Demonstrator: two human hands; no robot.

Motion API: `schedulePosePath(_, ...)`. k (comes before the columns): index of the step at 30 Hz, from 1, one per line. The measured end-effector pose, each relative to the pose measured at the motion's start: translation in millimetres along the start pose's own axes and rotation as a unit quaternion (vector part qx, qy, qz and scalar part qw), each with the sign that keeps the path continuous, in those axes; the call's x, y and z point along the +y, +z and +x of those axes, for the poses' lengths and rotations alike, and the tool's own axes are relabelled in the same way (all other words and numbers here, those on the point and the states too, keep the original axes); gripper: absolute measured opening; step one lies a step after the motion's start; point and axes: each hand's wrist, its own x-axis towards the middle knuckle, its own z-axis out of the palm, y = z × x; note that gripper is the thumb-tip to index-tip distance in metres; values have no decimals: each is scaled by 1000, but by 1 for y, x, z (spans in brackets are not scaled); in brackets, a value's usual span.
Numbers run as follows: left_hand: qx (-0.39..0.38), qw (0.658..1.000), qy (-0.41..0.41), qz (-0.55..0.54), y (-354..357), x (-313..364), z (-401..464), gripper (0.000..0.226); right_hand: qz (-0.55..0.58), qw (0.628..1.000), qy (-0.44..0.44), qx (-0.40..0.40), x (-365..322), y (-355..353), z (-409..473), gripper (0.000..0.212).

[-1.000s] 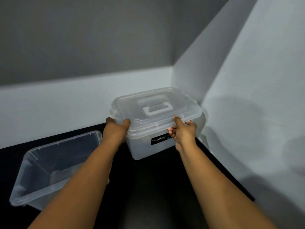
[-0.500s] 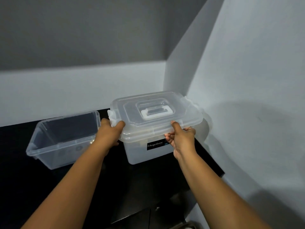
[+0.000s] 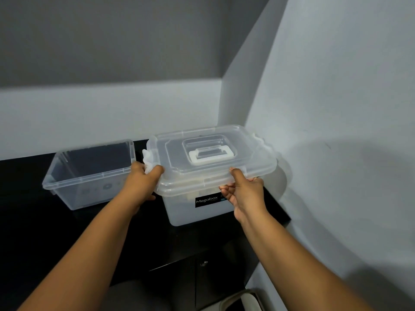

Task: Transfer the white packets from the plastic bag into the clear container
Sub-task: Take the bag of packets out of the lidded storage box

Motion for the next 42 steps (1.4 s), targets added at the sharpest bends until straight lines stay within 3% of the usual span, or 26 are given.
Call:
schedulePosePath(4,-7,1000,-4,-14,-1,1,-3,43,-9,999,27,-26,-6,-3,-4,23)
schedulePosePath(8,-19,1000,-7,-15,-5,0,-3,48,-101,984,109,-99,-17,-25,-2,34)
schedulePosePath(11,18,1000,-9,-16,-11,-1,1,59,-242,970,-4,-17,-24,-47,0,47)
schedulePosePath(14,70,997,-12,-37,-13,5,8,53,-342,906,-225,112,-49,-52,10,52)
schedulePosePath(16,84,996,-8,-31,-12,11,14,42,-407,848,-307,142,-72,-46,26,44)
schedulePosePath(19,101,995,-10,-1,-10,19,22,36,-527,791,-293,107,-94,-28,69,28)
schedulePosePath(23,105,994,-11,40,-11,20,29,30,-654,737,-163,42,-98,-4,119,37)
schedulePosePath(33,103,967,46,227,-18,21,31,34,-649,750,-93,86,-97,-5,149,50)
schedulePosePath(37,95,968,47,228,-18,22,29,35,-667,738,-84,53,-99,-3,158,47)
schedulePosePath(42,94,969,40,224,-19,24,28,35,-607,794,-30,12,-109,-5,159,32)
